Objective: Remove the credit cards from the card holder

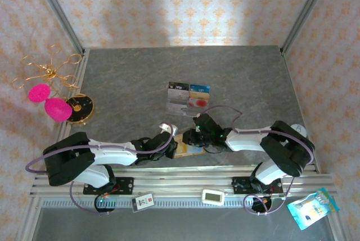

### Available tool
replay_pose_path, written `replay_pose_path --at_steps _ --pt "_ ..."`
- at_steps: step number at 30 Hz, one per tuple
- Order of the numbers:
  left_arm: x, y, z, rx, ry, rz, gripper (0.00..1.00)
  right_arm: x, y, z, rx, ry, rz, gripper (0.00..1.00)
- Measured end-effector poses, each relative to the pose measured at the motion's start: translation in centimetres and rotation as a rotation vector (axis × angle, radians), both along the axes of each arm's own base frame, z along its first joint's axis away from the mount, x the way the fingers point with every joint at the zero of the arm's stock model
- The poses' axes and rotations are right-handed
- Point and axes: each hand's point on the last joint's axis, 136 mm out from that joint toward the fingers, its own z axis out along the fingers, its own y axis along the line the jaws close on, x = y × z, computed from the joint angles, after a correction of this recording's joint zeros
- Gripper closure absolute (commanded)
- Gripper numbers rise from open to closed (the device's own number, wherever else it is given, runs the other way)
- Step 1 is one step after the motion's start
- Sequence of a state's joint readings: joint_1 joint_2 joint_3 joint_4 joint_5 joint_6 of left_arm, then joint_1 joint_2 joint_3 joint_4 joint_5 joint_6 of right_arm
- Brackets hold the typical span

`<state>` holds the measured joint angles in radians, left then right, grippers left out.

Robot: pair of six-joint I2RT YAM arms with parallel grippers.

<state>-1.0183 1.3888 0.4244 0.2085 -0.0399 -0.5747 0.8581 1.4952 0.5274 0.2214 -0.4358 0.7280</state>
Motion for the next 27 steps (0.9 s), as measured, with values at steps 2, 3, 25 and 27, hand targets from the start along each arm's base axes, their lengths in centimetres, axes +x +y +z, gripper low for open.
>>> replay_pose_path --at_steps 2,3,25,27 --pt "0.0 0.0 0.0 -0.002 0.0 -0.001 1.0 -0.2 -0.7 -0.1 -0.036 -0.003 -0.007 0.73" --pt "0.0 0.0 0.0 -0.003 0.0 -0.001 1.0 -0.3 -1.1 -0.1 -0.051 -0.005 -0.013 0.73" --pt "-0.2 0.5 0.1 -0.011 0.0 0.002 1.0 -1.9 0.5 2.6 0.052 0.012 0.062 0.73" --pt "-0.2 0.6 0.1 -0.011 0.0 0.003 1.0 -2.2 0.8 2.4 0.059 0.027 0.069 0.73"
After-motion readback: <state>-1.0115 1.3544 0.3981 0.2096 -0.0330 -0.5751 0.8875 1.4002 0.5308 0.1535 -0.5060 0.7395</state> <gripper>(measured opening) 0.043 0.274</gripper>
